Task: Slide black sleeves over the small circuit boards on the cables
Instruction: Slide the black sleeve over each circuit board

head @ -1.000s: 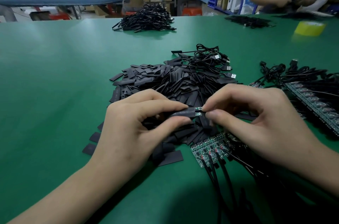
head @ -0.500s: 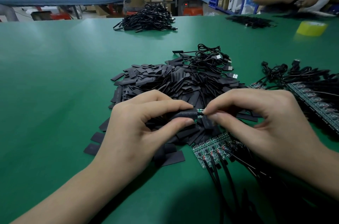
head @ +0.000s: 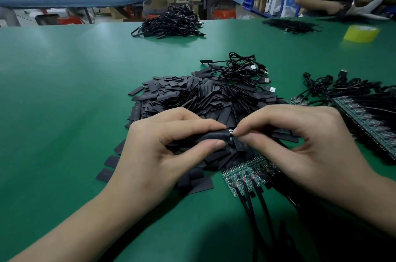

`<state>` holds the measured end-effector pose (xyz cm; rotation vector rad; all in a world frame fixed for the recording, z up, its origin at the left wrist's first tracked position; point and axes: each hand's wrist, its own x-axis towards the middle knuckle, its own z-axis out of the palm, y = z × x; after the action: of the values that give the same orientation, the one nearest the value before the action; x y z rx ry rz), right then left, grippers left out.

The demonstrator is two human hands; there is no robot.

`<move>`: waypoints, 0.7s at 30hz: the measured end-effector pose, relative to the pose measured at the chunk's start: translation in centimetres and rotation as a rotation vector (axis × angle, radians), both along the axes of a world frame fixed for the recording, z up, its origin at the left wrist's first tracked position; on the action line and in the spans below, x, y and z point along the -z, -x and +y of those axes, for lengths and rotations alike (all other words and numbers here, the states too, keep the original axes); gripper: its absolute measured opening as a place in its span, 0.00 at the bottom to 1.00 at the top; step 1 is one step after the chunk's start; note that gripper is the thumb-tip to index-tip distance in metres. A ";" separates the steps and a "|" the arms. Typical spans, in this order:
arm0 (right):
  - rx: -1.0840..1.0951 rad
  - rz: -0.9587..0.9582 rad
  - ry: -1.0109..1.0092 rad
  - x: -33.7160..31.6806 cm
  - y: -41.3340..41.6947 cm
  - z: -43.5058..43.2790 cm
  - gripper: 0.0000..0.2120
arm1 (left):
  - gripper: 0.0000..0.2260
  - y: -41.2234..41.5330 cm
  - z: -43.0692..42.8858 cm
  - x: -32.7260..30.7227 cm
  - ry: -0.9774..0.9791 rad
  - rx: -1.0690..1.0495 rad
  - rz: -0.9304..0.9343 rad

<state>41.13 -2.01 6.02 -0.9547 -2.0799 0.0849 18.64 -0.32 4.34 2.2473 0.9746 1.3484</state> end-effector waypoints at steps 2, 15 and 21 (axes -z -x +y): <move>-0.008 0.031 0.031 0.2 0.2 -0.1 0.03 | 0.09 0.0 0.0 0.1 -0.018 -0.005 0.010; -0.226 0.412 0.687 -0.1 0.6 0.1 0.07 | 0.08 -0.1 -0.2 -0.2 -0.095 -0.053 0.010; -0.063 0.222 0.381 0.2 0.8 -0.2 0.04 | 0.14 -0.1 0.1 -0.2 -0.095 -0.136 -0.017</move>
<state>40.38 -2.22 5.82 -1.0492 -1.9203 0.6107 18.76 -0.27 4.53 2.2698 1.0967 1.4981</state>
